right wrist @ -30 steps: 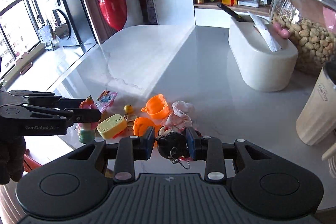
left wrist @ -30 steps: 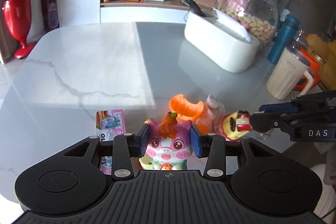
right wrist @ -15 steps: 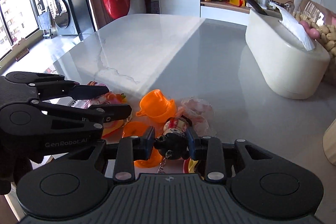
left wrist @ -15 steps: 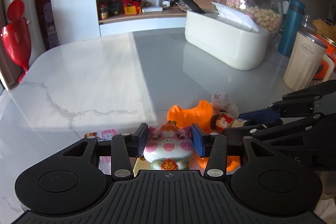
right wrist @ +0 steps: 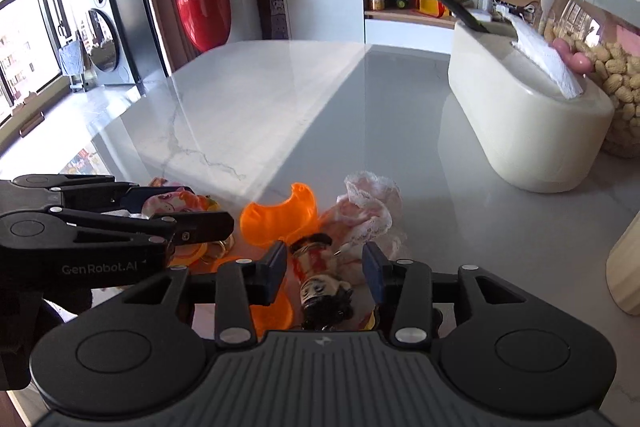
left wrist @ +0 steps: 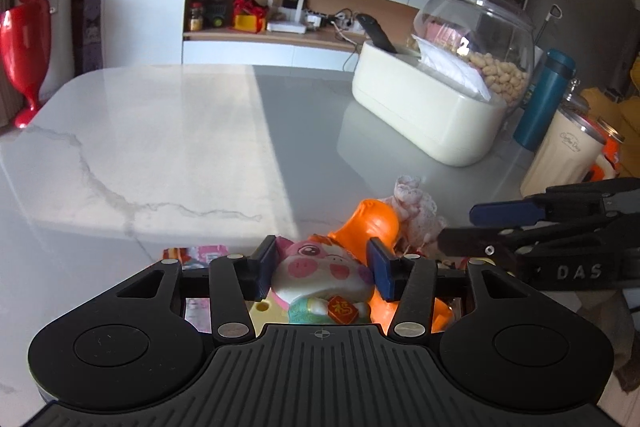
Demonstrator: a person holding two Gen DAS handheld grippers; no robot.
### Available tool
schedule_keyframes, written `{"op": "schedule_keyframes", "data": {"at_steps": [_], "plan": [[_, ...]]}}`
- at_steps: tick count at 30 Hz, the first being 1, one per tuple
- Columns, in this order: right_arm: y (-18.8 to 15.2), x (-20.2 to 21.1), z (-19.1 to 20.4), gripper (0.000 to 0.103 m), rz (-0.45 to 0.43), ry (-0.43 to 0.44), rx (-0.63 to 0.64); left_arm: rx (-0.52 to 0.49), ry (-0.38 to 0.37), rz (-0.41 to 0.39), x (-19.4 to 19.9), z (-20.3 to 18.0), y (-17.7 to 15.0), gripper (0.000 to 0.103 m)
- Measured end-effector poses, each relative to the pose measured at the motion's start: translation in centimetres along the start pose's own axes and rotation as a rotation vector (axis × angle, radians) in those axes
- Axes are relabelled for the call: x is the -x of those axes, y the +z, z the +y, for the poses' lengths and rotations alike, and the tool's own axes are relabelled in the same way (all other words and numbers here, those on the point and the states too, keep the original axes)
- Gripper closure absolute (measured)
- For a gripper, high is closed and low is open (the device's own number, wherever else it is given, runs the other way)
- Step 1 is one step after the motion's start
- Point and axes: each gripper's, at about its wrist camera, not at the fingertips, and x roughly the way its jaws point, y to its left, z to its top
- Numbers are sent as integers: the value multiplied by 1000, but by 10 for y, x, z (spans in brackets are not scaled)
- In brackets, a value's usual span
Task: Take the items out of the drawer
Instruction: 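Carry the pig toy and figure keychain onto the countertop and release them, then move both grippers back down into the drawer toward the snack bag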
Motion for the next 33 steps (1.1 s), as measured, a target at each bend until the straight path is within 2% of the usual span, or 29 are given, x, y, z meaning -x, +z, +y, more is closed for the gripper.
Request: {"op": "schedule_keyframes", "data": {"at_steps": [2, 5, 9, 13, 15, 18, 20, 22, 26, 30, 33], "plan": [[3, 17, -2, 53, -37, 20, 8, -2, 15, -31, 17, 9, 1, 50], [0, 40, -6, 51, -67, 20, 33, 20, 39, -54, 34, 22, 0, 50], [-11, 58, -6, 49, -62, 42, 54, 13, 77, -27, 33, 29, -6, 50], [-29, 59, 5, 49, -29, 15, 123, -123, 169, 23, 9, 19, -22, 50], [-36, 56, 9, 49, -15, 2, 143, -173, 188, 9, 1, 17, -29, 48], [-44, 53, 9, 49, 6, 6, 137, -80, 145, -12, 5, 31, -27, 50], [-48, 53, 9, 49, 14, 4, 130, 0, 107, -69, 15, 44, -25, 51], [-52, 51, 6, 49, 16, 7, 121, 52, 91, -120, 25, 54, -20, 51], [-60, 48, 0, 49, 27, 18, 101, 133, 89, -153, 41, 73, -11, 52], [-70, 53, 3, 49, 34, 76, 135, 44, 79, -101, 60, 69, -18, 52], [-83, 50, 10, 49, 80, 132, 184, -62, 55, -60, 78, 54, -37, 52]]}}
